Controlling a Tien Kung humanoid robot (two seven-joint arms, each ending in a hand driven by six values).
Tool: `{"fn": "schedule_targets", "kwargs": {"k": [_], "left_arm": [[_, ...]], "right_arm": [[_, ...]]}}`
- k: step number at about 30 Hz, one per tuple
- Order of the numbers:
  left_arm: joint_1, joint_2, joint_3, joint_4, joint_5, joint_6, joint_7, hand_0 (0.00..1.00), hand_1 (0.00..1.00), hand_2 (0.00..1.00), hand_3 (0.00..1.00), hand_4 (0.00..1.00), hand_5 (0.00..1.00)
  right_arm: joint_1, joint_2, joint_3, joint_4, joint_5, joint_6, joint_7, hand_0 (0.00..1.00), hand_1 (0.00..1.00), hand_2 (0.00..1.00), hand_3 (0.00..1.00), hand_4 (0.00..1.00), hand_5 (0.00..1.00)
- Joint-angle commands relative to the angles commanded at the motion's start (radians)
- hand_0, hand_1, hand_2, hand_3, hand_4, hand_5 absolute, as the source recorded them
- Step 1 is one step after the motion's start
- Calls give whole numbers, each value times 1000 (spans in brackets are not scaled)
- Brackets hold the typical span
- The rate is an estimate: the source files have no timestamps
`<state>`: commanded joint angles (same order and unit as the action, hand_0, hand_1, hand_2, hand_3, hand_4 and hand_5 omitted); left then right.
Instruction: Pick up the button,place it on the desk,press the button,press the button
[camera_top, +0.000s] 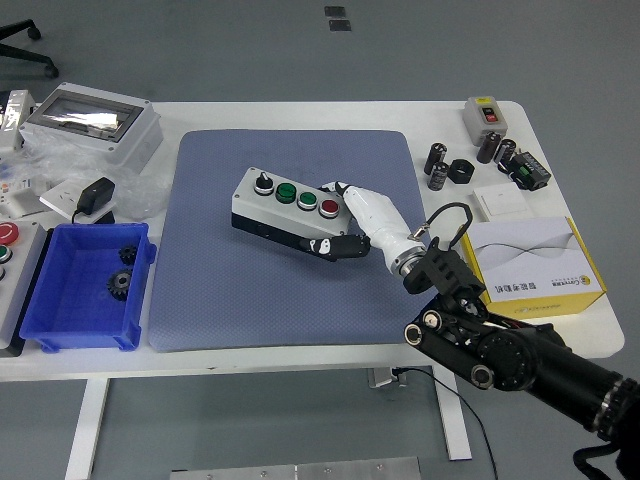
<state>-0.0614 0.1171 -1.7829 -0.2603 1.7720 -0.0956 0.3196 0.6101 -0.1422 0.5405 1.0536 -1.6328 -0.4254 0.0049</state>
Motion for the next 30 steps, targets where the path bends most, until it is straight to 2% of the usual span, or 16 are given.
{"fn": "schedule_targets", "kwargs": {"k": [2,3,7,12,20,21,30], "left_arm": [[2,-1,3,1,-3,2,-1,665,575,513,579,431,60],[2,-1,4,1,-4,3,-1,665,578,514,581,442,64],[3,-2,7,1,-8,5,1,665,578,514,581,442,64],[1,-2,7,0,-6,4,2,665,578,513,580,442,67],[2,-3,7,-1,-4,2,3,665,579,514,581,446,70],[2,-3,7,-1,-4,2,3,664,580,514,582,452,76],[0,-2,3,0,0,-1,0,664,582,515,583,456,79]], "right_arm": [[-1,-33,-16,47,-10,22,54,79,276,408,366,2,2],[0,-45,-26,64,-24,33,71,65,229,271,184,2,2],[7,-76,-92,95,-102,64,95,65,229,271,184,2,2],[5,-62,-145,43,-164,50,90,70,230,246,171,2,2],[-7,-46,-125,-33,-191,27,88,84,239,245,169,2,2],[-8,-46,-123,-36,-191,26,88,151,267,253,178,2,2],[-12,-53,-103,-39,-200,54,89,146,269,251,181,2,2]]}}
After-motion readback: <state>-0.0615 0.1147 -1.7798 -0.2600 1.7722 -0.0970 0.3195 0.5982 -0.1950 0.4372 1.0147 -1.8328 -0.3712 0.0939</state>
